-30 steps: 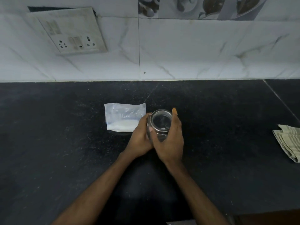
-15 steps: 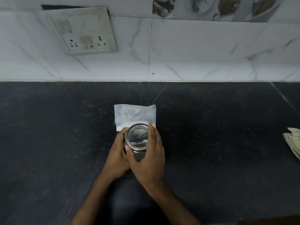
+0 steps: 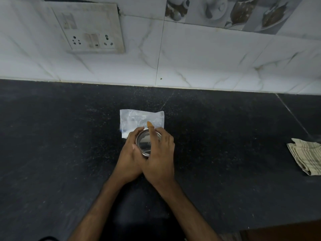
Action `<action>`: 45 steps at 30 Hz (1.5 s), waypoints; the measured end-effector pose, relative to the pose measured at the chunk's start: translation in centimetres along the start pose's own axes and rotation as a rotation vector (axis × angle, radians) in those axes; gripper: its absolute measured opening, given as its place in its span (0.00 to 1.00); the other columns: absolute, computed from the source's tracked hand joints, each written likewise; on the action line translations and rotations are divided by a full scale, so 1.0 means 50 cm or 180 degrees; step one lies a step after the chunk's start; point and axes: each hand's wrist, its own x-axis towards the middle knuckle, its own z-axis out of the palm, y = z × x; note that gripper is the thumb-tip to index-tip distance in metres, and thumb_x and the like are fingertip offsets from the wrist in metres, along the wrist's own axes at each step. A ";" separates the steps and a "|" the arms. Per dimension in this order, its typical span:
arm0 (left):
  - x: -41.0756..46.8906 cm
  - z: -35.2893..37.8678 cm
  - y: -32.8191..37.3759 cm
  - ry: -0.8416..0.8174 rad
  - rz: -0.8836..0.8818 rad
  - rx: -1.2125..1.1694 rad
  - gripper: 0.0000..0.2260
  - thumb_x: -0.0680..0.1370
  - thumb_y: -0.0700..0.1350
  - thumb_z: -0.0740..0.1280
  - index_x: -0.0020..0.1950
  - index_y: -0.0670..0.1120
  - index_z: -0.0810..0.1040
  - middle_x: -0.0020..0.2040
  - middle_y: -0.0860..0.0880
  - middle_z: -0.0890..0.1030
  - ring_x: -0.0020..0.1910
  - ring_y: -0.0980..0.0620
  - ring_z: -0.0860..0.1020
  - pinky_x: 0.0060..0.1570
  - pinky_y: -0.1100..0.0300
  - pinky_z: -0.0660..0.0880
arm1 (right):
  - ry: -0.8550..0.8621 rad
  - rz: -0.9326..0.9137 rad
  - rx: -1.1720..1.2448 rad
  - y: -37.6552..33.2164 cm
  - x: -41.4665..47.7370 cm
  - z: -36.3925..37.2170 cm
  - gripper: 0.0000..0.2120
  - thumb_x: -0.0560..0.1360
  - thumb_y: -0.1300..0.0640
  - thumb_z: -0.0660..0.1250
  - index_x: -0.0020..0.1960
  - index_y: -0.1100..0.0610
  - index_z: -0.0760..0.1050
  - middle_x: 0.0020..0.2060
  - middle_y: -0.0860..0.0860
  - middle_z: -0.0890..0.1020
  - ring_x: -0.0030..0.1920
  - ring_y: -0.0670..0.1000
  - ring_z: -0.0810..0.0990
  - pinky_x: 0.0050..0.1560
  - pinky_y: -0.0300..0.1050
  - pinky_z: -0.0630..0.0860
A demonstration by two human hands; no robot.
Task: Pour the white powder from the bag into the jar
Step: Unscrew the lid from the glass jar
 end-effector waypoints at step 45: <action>-0.026 -0.013 0.013 0.0089 -0.0236 -0.0222 0.44 0.56 0.53 0.81 0.70 0.56 0.67 0.65 0.50 0.77 0.62 0.53 0.79 0.62 0.47 0.77 | -0.1439 -0.0357 0.0126 -0.006 0.053 -0.090 0.46 0.68 0.44 0.76 0.79 0.48 0.57 0.70 0.50 0.70 0.69 0.51 0.69 0.69 0.54 0.69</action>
